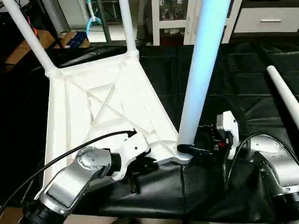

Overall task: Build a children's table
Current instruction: Rotate leg to tighten

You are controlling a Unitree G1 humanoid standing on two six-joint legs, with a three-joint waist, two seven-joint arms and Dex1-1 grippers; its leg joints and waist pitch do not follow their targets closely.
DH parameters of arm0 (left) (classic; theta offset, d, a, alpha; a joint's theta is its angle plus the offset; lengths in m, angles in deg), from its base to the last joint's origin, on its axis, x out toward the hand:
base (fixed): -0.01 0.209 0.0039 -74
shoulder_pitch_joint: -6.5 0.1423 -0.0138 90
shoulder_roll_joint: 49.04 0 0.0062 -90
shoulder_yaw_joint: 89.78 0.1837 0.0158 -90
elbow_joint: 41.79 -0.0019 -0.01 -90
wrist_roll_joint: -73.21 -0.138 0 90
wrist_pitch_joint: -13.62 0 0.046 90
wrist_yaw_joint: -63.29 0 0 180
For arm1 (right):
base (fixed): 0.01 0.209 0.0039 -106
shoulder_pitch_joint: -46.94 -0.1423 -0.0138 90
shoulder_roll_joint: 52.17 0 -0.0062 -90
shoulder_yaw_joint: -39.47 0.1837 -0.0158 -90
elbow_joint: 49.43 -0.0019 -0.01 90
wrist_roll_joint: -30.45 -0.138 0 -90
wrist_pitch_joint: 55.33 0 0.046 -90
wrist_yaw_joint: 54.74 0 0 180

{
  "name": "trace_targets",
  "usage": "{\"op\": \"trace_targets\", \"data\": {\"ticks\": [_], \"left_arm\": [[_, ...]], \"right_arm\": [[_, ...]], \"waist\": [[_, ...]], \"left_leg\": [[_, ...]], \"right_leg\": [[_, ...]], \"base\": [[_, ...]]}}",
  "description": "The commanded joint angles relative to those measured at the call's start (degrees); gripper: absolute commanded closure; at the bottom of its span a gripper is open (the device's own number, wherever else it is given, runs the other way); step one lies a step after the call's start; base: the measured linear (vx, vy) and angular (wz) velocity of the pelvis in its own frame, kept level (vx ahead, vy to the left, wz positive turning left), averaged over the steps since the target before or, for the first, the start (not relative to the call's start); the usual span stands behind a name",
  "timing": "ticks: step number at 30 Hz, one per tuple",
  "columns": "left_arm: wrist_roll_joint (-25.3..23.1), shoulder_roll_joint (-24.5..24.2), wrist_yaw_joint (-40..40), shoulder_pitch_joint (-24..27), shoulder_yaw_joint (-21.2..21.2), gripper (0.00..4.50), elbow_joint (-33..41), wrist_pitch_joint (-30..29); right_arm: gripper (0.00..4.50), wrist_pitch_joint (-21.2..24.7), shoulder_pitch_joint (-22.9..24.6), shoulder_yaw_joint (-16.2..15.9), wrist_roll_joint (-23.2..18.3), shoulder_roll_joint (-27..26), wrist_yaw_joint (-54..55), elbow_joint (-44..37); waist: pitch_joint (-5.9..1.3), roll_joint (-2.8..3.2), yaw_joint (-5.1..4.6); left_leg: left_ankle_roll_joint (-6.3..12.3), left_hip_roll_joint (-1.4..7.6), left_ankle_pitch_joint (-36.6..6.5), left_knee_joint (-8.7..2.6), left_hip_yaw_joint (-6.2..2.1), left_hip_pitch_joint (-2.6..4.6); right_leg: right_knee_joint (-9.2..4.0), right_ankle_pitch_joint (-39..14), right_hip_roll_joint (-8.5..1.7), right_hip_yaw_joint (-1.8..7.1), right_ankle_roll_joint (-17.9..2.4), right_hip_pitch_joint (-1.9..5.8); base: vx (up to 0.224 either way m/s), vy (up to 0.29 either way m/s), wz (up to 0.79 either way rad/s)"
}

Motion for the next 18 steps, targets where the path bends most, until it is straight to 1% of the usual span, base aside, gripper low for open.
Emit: {"op": "trace_targets", "data": {"ticks": [1, 2, 3, 4, 5, 6, 7, 10, 12, 15, 16, 17, 18], "left_arm": [[-0.13, -0.81, 1.62, 1.76, 3.53, 4.5, -2.44, -2.62], [-0.15, -0.68, 1.53, 1.69, 3.52, 4.5, -2.58, -2.53], [-0.15, -0.68, 1.53, 1.69, 3.52, 4.5, -2.58, -2.53], [-0.11, -0.53, 1.35, 1.6, 3.5, 4.5, -2.71, -2.43], [-0.1, -0.46, 1.28, 1.55, 3.48, 4.5, -2.77, -2.42], [-0.05, -0.43, 1.25, 1.51, 3.47, 4.5, -2.79, -2.42], [-0.02, -0.37, 1.19, 1.47, 3.44, 4.5, -2.83, -2.41], [-0.02, -0.2, 0.99, 1.33, 3.36, 4.5, -3.05, -2.31], [-0.12, 0.11, 0.64, 1.11, 3.19, 4.5, -3.41, -2.2], [-0.45, 1.36, -0.75, 0.53, 2.53, 4.5, -4.78, -1.89], [-0.89, 2.5, -1.91, -0.09, 2.22, 4.5, -6.09, -1.43], [-0.92, 2.57, -1.99, -0.13, 2.2, 4.5, -6.17, -1.4], [-1.11, 2.97, -2.38, -0.35, 2.15, 4.5, -6.6, -1.21]], "right_arm": [[1.66, -0.57, -0.21, -0.02, -0.3, 0.43, 0.11, 0.47], [1.75, -0.55, -0.13, -0.01, -0.32, 0.4, 0.01, 0.53], [1.83, -0.55, -0.13, -0.01, -0.32, 0.4, 0.01, 0.53], [1.83, -0.57, -0.04, 0.04, -0.28, 0.31, -0.2, 0.66], [2.0, -0.52, -0.02, 0.1, -0.27, 0.27, -0.29, 0.74], [2.09, -0.43, 0.01, 0.18, -0.28, 0.21, -0.35, 0.82], [2.16, -0.36, 0.08, 0.23, -0.29, 0.17, -0.4, 0.9], [2.4, -0.46, 0.19, 0.46, -0.15, -0.07, 0.1, 1.3], [2.51, -0.77, -0.07, 0.87, 0.3, -0.62, 1.7, 2.1], [2.55, -1.92, -0.89, 1.51, 2.0, -2.14, 6.13, 4.08], [2.57, -2.52, -1.29, 1.53, 3.71, -3.33, 9.52, 5.12], [2.57, -2.53, -1.3, 1.52, 3.79, -3.4, 9.69, 5.16], [2.58, -2.43, -1.34, 1.46, 4.18, -3.73, 10.5, 5.34]], "waist": [[-3.3, -0.97, 0.04], [-3.21, -0.96, 0.04], [-3.19, -0.97, 0.04], [-3.15, -1.0, 0.02], [-3.11, -0.88, 0.03], [-3.11, -0.93, -0.02], [-3.12, -0.87, -0.01], [-3.14, -0.94, -0.03], [-3.11, -0.93, -0.05], [-2.94, -0.98, -0.13], [-2.87, -1.06, -0.23], [-2.74, -1.07, -0.3], [-2.73, -1.09, -0.44]], "left_leg": [[6.91, 2.82, -10.03, -4.19, -1.39, 0.91], [6.45, 2.86, -11.16, -4.3, -1.43, 0.97], [6.19, 2.86, -11.62, -4.33, -1.42, 1.03], [5.62, 2.86, -12.34, -4.4, -1.44, 1.04], [5.46, 2.88, -12.5, -4.44, -1.48, 1.07], [5.21, 2.88, -12.81, -4.47, -1.48, 1.07], [5.05, 2.88, -12.95, -4.49, -1.51, 1.08], [5.07, 2.87, -12.79, -4.49, -1.5, 1.02], [5.02, 2.85, -13.09, -4.49, -1.45, 1.05], [4.34, 2.81, -14.72, -4.61, -1.4, 1.12], [3.49, 2.79, -15.82, -4.76, -1.52, 1.03], [3.2, 2.74, -16.47, -4.83, -1.51, 1.08], [2.44, 2.65, -17.98, -4.89, -1.64, 1.11]], "right_leg": [[-3.21, -10.82, -2.0, 1.34, -15.36, 2.34], [-3.36, -12.64, -2.01, 1.33, -14.98, 2.3], [-3.43, -13.31, -2.0, 1.35, -14.8, 2.25], [-3.52, -14.41, -2.02, 1.39, -14.41, 2.23], [-3.52, -14.59, -2.03, 1.4, -14.31, 2.2], [-3.57, -14.75, -1.98, 1.4, -14.17, 2.18], [-3.54, -14.66, -1.99, 1.4, -14.12, 2.19], [-3.51, -14.02, -1.96, 1.4, -14.19, 2.2], [-3.59, -14.48, -1.99, 1.41, -14.19, 2.12], [-3.86, -16.81, -1.99, 1.44, -13.75, 1.95], [-3.99, -19.1, -2.05, 1.42, -12.97, 1.95], [-4.16, -20.26, -2.0, 1.42, -12.56, 1.84], [-4.25, -22.73, -2.09, 1.36, -11.78, 1.86]], "base": [[0.0, 0.0, 0.0], [0.0, 0.0, 0.0], [0.0, 0.0, 0.0], [0.0, 0.0, 0.0], [0.0, 0.0, 0.0], [0.0, 0.0, 0.0], [0.0, 0.0, 0.0], [0.0, 0.0, 0.0], [0.0, 0.0, 0.0], [0.0, 0.0, 0.0], [0.0, 0.0, 0.0], [0.0, 0.0, 0.0], [0.0, 0.0, 0.0]]}}
